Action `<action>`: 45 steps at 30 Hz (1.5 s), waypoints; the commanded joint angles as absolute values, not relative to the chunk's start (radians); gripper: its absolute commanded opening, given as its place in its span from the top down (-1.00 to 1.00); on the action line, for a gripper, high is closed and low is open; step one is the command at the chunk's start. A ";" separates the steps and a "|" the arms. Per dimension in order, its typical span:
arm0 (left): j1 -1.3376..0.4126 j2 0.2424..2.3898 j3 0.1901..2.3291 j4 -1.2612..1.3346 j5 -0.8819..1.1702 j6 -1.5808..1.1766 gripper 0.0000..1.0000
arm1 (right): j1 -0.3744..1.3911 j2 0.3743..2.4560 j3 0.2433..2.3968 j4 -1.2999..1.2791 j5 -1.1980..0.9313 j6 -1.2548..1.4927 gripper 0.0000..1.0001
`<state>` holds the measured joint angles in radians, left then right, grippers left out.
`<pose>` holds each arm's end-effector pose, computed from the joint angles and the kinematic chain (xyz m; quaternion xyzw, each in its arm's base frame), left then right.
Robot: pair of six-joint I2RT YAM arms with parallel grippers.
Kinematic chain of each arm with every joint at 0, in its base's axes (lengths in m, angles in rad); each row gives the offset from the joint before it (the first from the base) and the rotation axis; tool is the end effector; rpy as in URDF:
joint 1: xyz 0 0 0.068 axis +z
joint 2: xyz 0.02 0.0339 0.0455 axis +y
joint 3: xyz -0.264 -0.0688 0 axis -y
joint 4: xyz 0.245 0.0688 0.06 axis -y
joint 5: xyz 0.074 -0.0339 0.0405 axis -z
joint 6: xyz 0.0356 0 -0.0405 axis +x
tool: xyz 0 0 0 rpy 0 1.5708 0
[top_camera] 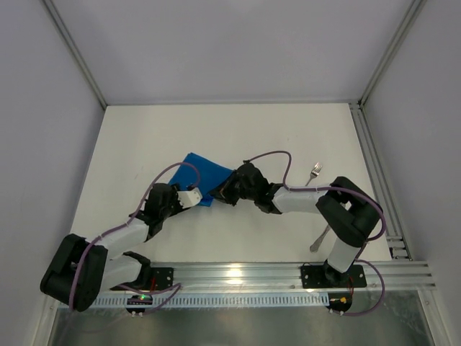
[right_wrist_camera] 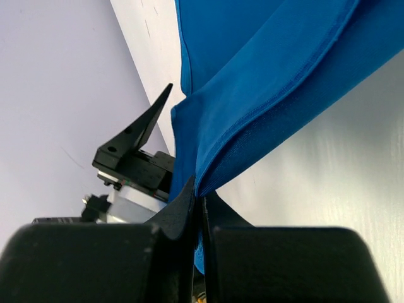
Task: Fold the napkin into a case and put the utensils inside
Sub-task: Pick up the upper triangle-folded napkin from the center of the board, then turn over the upper triangle folded napkin at the center of the board.
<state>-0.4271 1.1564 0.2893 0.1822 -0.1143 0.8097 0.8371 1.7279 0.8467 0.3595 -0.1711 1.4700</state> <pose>0.1862 -0.0803 0.1380 0.5030 0.7492 0.1320 0.4103 0.2352 0.2700 0.1690 0.2277 0.8329 0.4862 0.1346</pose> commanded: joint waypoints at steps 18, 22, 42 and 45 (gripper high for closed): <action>-0.301 1.128 0.400 0.005 0.084 0.851 1.00 | 0.818 1.655 0.860 0.356 -0.180 1.382 0.93; -0.301 1.103 0.518 -0.210 0.170 0.752 1.00 | 0.808 1.612 0.880 0.295 -0.173 1.315 0.92; -0.629 1.242 0.977 -0.612 0.129 0.430 1.00 | 0.528 1.396 1.138 -0.317 -0.345 0.841 0.92; -0.702 1.316 1.041 -0.637 0.129 0.394 1.00 | 0.465 1.344 1.161 -0.431 -0.359 0.769 0.93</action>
